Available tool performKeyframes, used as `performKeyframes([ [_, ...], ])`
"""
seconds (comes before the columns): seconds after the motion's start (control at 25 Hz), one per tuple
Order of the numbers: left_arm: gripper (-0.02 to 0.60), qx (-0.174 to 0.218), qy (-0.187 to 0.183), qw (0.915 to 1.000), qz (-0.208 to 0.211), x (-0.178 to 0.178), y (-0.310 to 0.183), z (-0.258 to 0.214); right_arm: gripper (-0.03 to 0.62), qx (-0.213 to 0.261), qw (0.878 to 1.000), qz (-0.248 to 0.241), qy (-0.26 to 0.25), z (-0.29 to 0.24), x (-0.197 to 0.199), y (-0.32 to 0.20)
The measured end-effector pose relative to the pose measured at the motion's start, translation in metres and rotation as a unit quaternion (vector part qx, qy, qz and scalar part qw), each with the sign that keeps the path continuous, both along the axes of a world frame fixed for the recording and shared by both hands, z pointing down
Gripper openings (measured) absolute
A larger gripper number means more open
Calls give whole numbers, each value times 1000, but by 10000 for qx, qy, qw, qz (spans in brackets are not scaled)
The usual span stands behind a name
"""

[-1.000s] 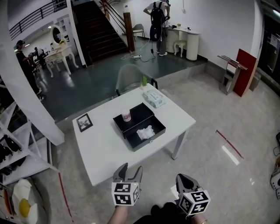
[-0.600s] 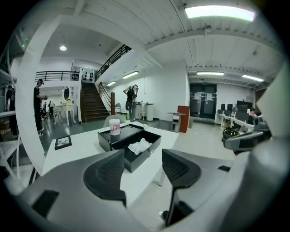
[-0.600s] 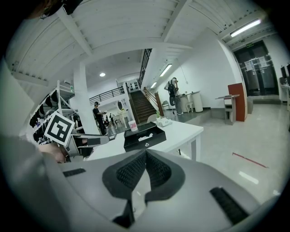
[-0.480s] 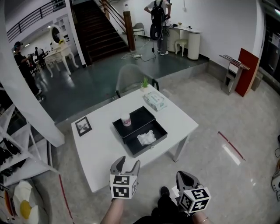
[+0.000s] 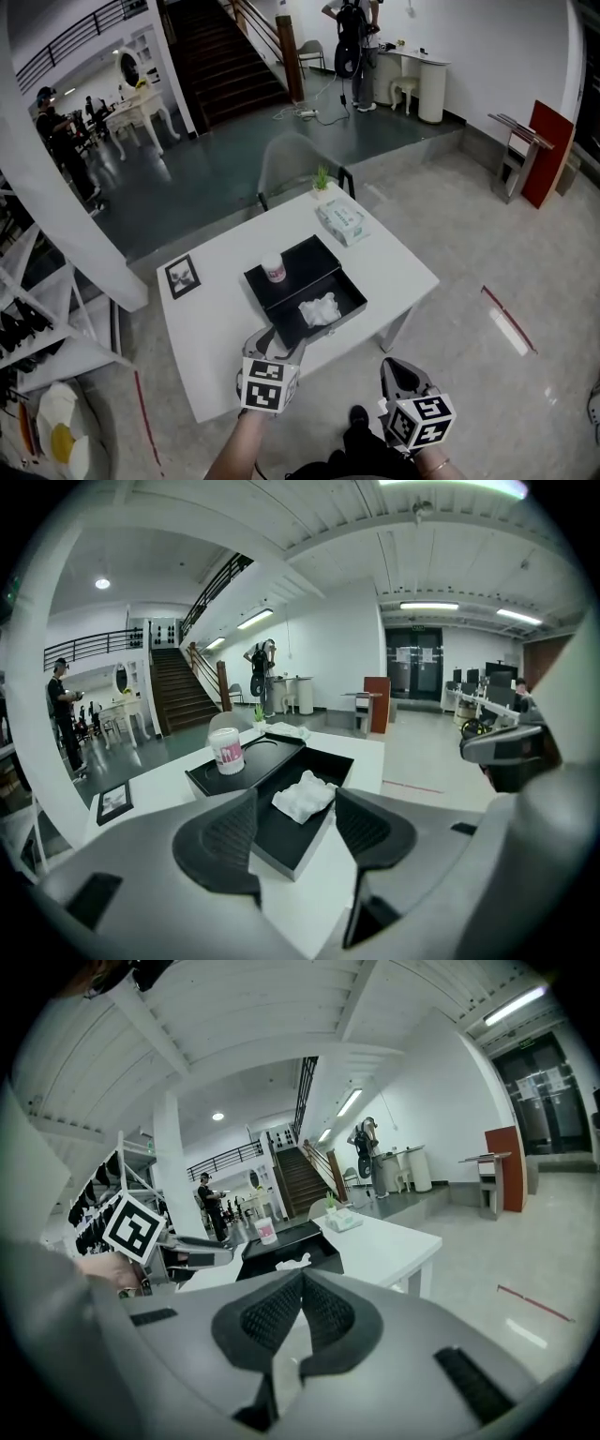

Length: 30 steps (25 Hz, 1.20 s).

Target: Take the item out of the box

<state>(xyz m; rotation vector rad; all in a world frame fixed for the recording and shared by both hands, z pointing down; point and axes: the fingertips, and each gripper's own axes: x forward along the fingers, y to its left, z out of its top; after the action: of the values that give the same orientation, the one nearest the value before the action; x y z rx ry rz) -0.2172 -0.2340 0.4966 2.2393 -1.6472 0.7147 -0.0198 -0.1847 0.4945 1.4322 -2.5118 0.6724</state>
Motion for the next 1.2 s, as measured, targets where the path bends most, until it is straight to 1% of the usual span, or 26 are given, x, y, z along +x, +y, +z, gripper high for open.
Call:
performKeyframes([
  [0.16, 241, -79, -309, 9994, 97, 1, -22, 5, 0, -3, 9999, -118, -63, -1, -1, -24],
  [0.28, 244, -160, -622, 9976, 274, 3, -35, 10, 0, 9, 9998, -184, -37, 2, -1, -39],
  [0.4, 244, -207, -958, 9940, 489, 7, -50, 13, 0, 14, 9997, -210, -74, 2, -2, -53],
  [0.48, 244, -305, -1124, 9914, 600, 9, -59, 16, 0, -12, 9997, -234, -88, 3, -1, -62],
  [0.68, 244, -555, -1392, 9845, 912, 16, -74, 26, 0, -156, 9994, -252, -156, 8, 2, -74],
  [0.84, 244, -753, -1641, 9753, 1277, 25, -82, 36, 0, -199, 9995, -214, -124, 13, 7, -80],
  [1.04, 244, -1080, -1939, 9588, 1772, 35, -88, 53, 0, -284, 9992, -196, -194, 15, 9, -86],
  [1.12, 244, -1165, -2035, 9535, 1894, 38, -91, 59, 0, -345, 9987, -202, -300, 14, 8, -87],
  [1.2, 244, -1229, -2101, 9498, 1968, 40, -94, 64, 0, -327, 9990, -185, -248, 16, 11, -90],
])
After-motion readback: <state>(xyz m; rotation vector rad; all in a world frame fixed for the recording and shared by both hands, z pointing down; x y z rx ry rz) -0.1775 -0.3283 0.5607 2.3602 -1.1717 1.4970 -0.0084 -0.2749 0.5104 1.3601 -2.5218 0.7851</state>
